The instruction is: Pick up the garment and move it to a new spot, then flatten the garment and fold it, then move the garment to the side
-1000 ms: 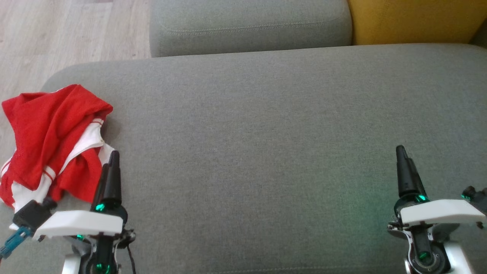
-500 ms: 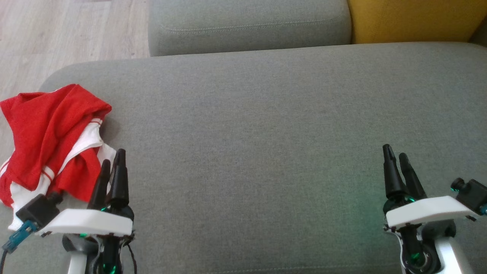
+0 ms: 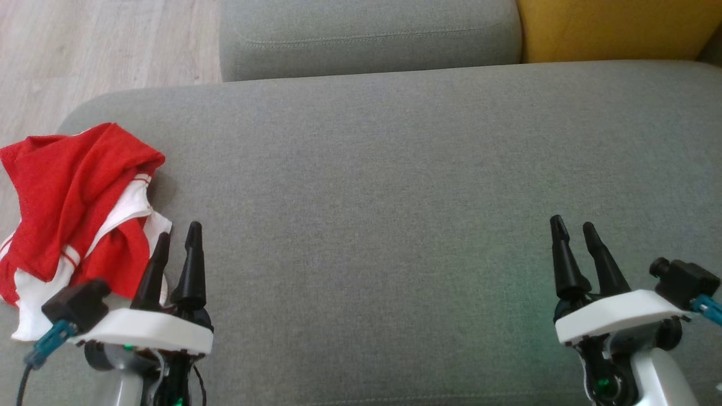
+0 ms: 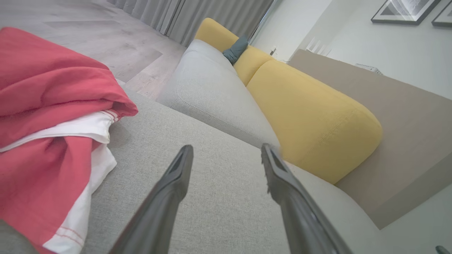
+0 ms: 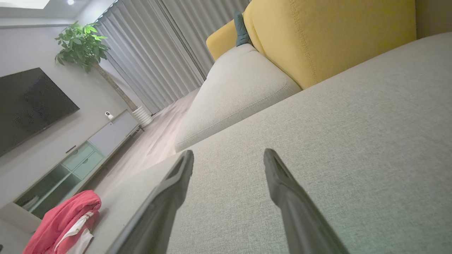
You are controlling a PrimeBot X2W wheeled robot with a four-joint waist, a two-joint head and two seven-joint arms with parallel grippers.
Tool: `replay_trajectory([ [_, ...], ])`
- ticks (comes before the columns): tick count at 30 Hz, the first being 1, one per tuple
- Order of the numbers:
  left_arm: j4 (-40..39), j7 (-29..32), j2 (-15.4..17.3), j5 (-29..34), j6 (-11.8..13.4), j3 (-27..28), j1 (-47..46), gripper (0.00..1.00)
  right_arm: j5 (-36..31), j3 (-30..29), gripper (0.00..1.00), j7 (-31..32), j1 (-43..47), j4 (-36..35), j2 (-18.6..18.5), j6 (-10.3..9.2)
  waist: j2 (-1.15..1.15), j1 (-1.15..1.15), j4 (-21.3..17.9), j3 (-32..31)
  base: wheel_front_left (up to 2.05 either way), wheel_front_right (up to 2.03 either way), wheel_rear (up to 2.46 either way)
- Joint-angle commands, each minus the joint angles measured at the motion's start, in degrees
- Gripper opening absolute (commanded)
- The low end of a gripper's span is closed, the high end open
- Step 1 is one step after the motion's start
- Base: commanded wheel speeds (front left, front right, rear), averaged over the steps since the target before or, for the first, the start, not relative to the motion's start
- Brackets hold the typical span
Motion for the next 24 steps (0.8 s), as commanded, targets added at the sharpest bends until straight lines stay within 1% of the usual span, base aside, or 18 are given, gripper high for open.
replay_trajectory([
  [1,-2.1,-0.9,1.4,2.0,-0.3,1.1,-3.1,1.00,-2.0,1.2,1.00,-0.8,-3.6,-2.4,-0.4,-0.03,0.00,0.00,0.0,0.1,0.00,0.00,0.00],
  [24,0.6,-4.9,1.4,19.2,0.6,0.6,-2.4,1.00,-19.6,1.8,1.00,-3.1,-3.7,-1.3,0.3,-0.04,0.00,0.00,0.0,0.6,0.00,0.00,0.00],
])
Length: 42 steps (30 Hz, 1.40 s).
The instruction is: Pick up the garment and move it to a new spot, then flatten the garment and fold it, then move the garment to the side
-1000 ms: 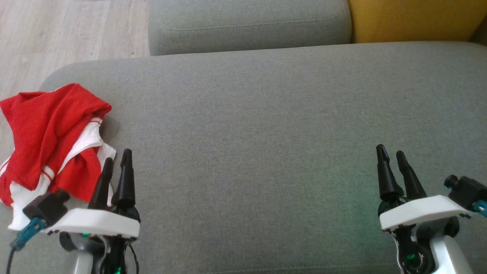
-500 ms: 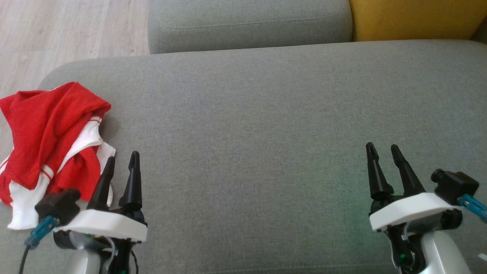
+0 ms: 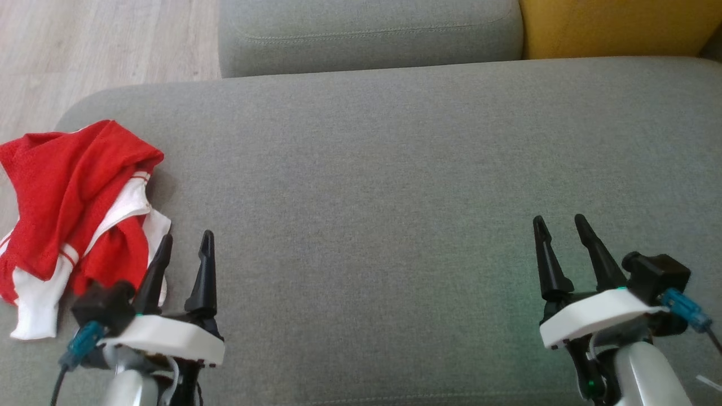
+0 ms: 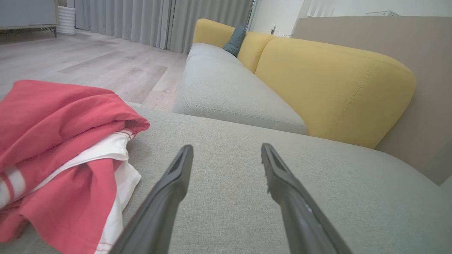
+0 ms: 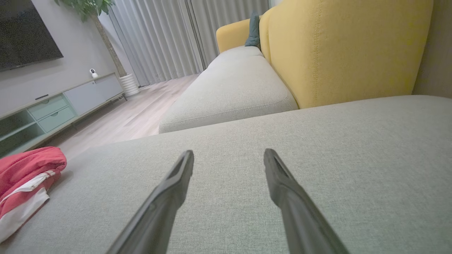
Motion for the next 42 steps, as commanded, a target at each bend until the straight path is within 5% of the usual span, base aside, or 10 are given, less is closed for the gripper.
replay_trajectory([
  [1,-1.5,-1.1,1.1,2.5,0.3,1.1,-2.4,1.00,-2.4,1.2,1.00,-1.1,-2.8,-1.8,-0.1,-0.04,0.00,0.00,0.0,0.0,0.00,0.00,0.00],
  [18,-0.7,-3.8,0.6,12.6,0.6,1.0,-2.0,1.00,-10.8,1.1,1.00,-2.8,-2.9,-0.8,0.0,-0.04,0.00,0.00,0.3,0.1,0.00,0.00,0.00],
  [42,1.1,-3.8,-0.2,12.4,0.7,1.7,-2.2,1.00,-7.3,0.2,1.00,-3.5,-2.9,0.7,0.0,-0.04,0.00,0.00,0.8,0.1,0.00,0.00,0.00],
])
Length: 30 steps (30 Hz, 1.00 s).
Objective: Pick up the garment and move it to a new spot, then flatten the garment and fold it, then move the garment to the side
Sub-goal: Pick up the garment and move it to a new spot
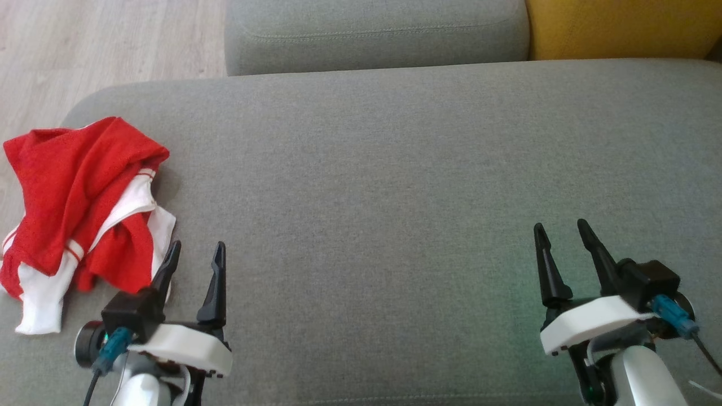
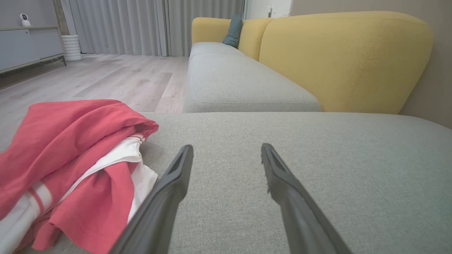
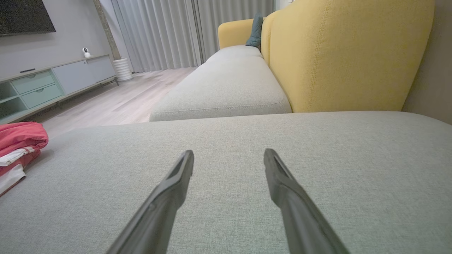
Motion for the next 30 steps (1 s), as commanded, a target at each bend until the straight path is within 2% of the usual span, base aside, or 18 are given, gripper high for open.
replay_trajectory([
  [1,-1.9,-0.7,0.3,0.3,0.3,1.8,-2.3,1.00,0.3,1.2,1.00,-0.7,-2.9,-1.7,-0.2,-0.04,0.00,0.00,0.1,0.1,0.00,0.00,0.00],
  [9,-2.1,-0.7,0.4,0.9,0.4,2.0,-3.0,1.00,-0.3,1.1,1.00,-0.5,-2.9,-2.3,-0.2,-0.04,0.00,0.00,2.3,0.4,0.00,0.00,0.00],
  [23,-2.8,-0.7,0.8,0.6,0.7,3.9,-5.1,1.00,-0.9,2.6,1.00,1.4,-3.5,-5.2,-0.1,-0.04,0.00,0.00,13.8,1.0,0.00,0.00,0.00],
  [30,-3.3,-0.7,0.8,-0.2,1.0,5.8,-5.0,1.00,-0.6,3.5,1.00,1.8,-3.7,-5.8,-0.1,-0.04,0.00,0.00,17.8,1.0,0.00,0.00,0.00],
])
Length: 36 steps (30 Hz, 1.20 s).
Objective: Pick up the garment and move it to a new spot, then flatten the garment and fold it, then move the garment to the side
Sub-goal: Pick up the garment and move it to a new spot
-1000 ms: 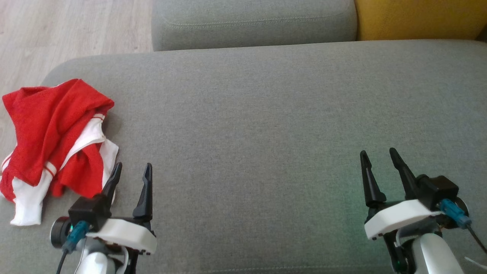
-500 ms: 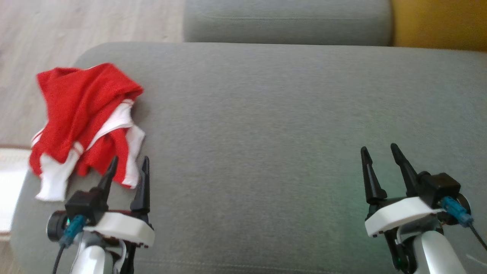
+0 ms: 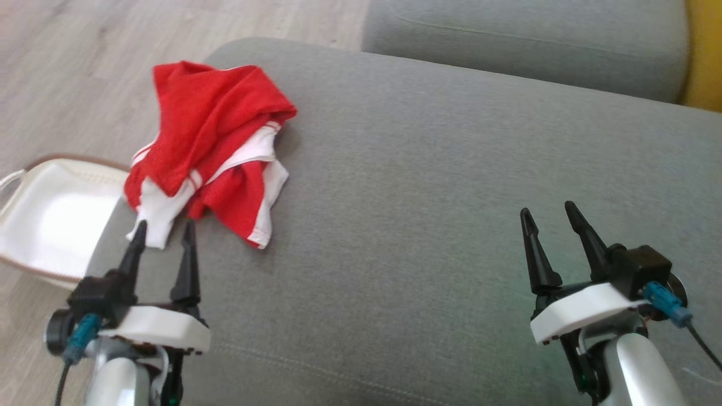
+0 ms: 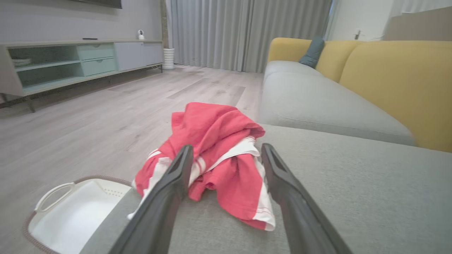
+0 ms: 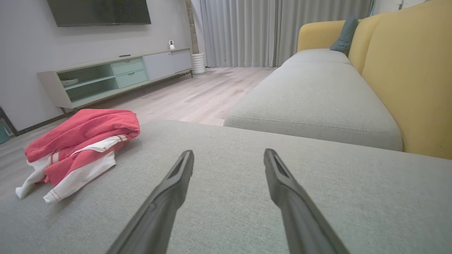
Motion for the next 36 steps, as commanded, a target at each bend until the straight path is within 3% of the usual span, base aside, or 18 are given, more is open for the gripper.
replay_trajectory([
  [1,-2.2,-0.7,0.8,-0.2,0.2,2.4,-2.5,1.00,0.1,1.3,1.00,0.1,-2.6,-2.1,-0.2,-0.04,0.00,0.00,1.2,0.1,0.00,0.00,0.00],
  [23,-1.7,-0.7,0.4,0.5,-0.3,2.9,-3.0,1.00,0.1,1.2,1.00,0.4,-2.9,-2.6,-0.2,-0.04,0.00,0.00,2.6,1.4,0.00,0.00,0.00],
  [36,8.1,-0.7,3.3,-3.4,-1.4,4.2,-17.9,1.00,-4.4,1.3,1.00,5.0,-7.9,-7.4,-0.3,-0.04,0.00,0.00,0.2,14.4,0.00,0.00,0.00],
])
